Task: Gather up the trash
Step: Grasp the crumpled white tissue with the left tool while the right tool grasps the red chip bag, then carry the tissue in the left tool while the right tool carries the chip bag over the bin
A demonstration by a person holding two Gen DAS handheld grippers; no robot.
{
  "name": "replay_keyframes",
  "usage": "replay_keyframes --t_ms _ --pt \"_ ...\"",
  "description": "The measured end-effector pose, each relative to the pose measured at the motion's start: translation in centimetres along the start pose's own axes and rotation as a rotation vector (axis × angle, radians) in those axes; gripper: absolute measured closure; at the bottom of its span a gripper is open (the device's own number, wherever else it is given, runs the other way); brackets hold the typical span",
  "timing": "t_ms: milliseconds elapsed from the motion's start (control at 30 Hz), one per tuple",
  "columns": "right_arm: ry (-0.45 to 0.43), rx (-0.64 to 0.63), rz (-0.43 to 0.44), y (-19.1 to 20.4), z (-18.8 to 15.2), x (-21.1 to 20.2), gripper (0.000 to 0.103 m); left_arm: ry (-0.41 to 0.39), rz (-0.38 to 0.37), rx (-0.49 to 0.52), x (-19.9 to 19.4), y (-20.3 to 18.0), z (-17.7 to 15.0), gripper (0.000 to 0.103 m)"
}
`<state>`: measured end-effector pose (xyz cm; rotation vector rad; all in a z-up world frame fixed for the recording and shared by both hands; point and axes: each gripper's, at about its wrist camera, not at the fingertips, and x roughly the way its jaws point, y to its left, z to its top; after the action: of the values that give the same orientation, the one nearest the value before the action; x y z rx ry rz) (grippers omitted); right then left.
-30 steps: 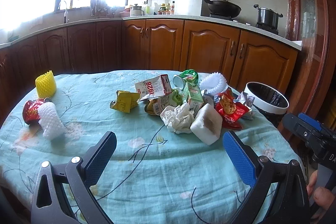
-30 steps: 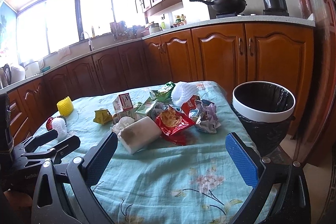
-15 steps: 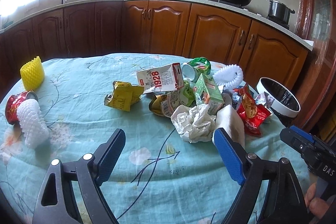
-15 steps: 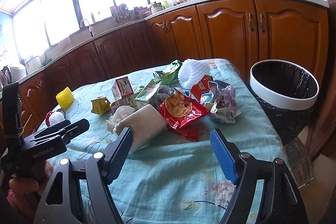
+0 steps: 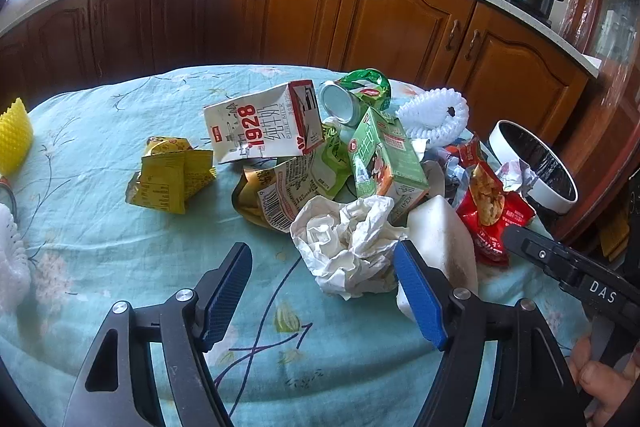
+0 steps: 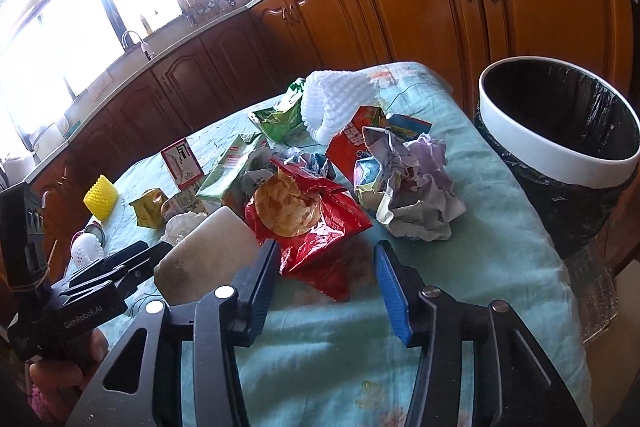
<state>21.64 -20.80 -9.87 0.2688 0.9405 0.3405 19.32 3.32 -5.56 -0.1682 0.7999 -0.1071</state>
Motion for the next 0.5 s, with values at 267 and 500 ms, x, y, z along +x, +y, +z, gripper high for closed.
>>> replay_keyframes --t_ms 267,500 --pt "0.002 -0.017 0.036 0.3 0.7 0.2 0.099 0.004 -0.046 0.013 1.1 -0.4 0.4 0.075" --pt "-0.048 -0.064 0.058 1.6 1.5 -1.7 0.100 -0.078 -0.048 0.008 -1.5 -0.6 0.9 0.078"
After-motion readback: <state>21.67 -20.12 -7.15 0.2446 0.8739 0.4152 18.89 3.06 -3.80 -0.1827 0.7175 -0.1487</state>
